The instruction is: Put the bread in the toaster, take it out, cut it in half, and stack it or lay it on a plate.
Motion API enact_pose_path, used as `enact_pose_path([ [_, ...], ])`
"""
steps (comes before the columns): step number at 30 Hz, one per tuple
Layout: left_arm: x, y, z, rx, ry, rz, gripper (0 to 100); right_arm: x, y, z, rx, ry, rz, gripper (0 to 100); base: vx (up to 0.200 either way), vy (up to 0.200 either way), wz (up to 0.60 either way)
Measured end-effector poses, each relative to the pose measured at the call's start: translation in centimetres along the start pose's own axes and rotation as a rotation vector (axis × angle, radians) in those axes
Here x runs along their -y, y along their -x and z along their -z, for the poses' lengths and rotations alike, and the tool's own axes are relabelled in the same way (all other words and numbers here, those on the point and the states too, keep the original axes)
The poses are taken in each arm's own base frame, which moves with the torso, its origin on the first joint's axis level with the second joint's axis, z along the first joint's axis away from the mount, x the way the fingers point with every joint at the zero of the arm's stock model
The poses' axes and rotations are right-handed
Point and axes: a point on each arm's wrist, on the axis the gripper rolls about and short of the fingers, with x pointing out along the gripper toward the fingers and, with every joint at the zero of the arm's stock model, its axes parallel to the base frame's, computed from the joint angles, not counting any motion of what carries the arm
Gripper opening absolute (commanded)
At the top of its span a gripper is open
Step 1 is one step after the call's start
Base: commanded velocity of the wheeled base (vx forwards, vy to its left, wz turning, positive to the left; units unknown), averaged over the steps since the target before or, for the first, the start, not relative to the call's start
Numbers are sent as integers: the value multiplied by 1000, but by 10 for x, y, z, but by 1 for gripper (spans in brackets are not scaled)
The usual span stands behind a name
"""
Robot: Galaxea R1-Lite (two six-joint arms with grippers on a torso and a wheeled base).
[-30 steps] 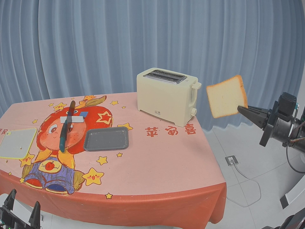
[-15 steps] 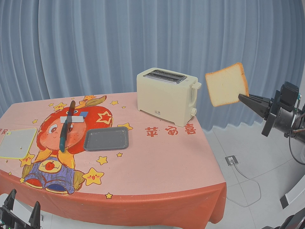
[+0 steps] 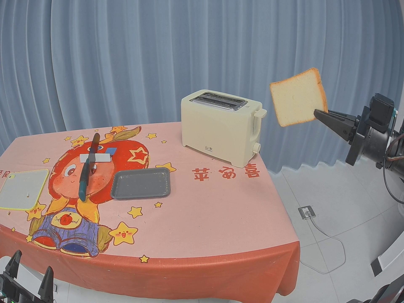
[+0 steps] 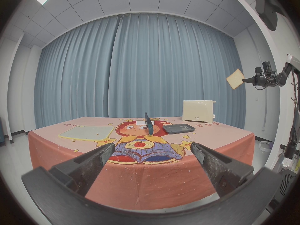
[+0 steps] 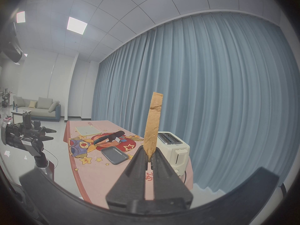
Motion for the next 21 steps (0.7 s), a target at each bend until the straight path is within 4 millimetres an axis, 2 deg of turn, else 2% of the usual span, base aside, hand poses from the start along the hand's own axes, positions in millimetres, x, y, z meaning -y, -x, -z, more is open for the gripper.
enact_pose_path([
  [17, 0, 0, 0, 0, 0, 1, 100, 5, -2, -3, 8, 3, 10, 0, 0, 0, 0],
  [21, 0, 0, 0, 0, 0, 0, 100, 12, -5, -4, 9, 5, 16, 0, 0, 0, 0],
])
